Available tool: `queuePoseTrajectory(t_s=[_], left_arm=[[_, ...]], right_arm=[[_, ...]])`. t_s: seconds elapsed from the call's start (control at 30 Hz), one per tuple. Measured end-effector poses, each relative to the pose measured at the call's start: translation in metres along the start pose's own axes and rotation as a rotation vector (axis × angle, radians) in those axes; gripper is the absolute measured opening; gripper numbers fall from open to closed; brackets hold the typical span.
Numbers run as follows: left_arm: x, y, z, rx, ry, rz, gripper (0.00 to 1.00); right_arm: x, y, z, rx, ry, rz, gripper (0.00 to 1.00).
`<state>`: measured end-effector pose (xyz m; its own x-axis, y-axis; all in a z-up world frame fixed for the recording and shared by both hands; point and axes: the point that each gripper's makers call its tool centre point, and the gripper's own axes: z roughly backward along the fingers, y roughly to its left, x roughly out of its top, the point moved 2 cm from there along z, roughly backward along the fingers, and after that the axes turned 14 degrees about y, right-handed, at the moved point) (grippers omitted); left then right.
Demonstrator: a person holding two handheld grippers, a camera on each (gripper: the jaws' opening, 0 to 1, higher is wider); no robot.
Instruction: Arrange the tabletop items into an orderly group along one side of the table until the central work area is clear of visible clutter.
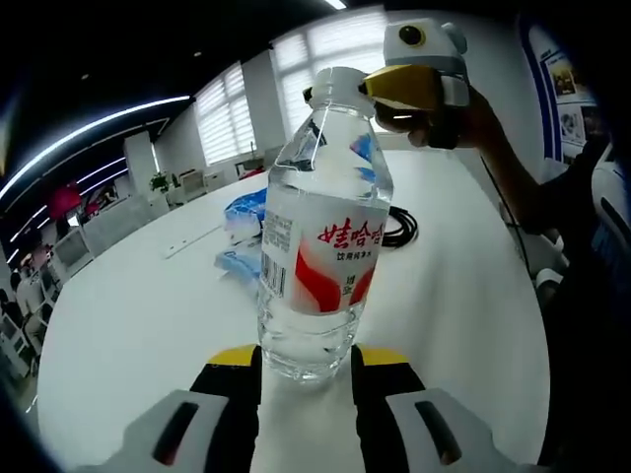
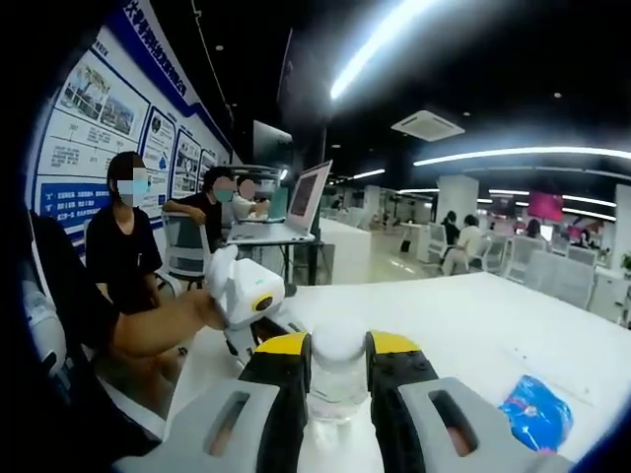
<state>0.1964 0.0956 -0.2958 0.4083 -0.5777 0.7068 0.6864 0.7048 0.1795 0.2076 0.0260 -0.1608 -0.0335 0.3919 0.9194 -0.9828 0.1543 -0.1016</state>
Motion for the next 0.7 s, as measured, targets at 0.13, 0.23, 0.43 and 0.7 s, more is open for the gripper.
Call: queuePoseTrajectory(t_s=[0.13, 0.23, 0.43, 0.7], left_arm=[[0.000, 0.005, -0.001, 0.000, 0.003, 0.004, 0.34], [-0.002, 0.007, -0.001, -0.002, 0.009, 0.003, 0.34], [-0.003, 0.010, -0.001, -0.007, 0.010, 0.006, 0.34], [-0.004, 0.015, -0.001, -0.009, 0.001, 0.018, 0.34]], right_arm=[[0.004, -0.003, -0.005, 0.004, 0.001, -0.001, 0.20], [0.007, -0.003, -0.010, 0.013, 0.004, 0.003, 0.20], [0.012, -0.003, -0.018, 0.024, 0.007, 0.015, 0.20], [0.017, -0.008, -0.028, 0.038, 0.006, 0.006, 0.20]])
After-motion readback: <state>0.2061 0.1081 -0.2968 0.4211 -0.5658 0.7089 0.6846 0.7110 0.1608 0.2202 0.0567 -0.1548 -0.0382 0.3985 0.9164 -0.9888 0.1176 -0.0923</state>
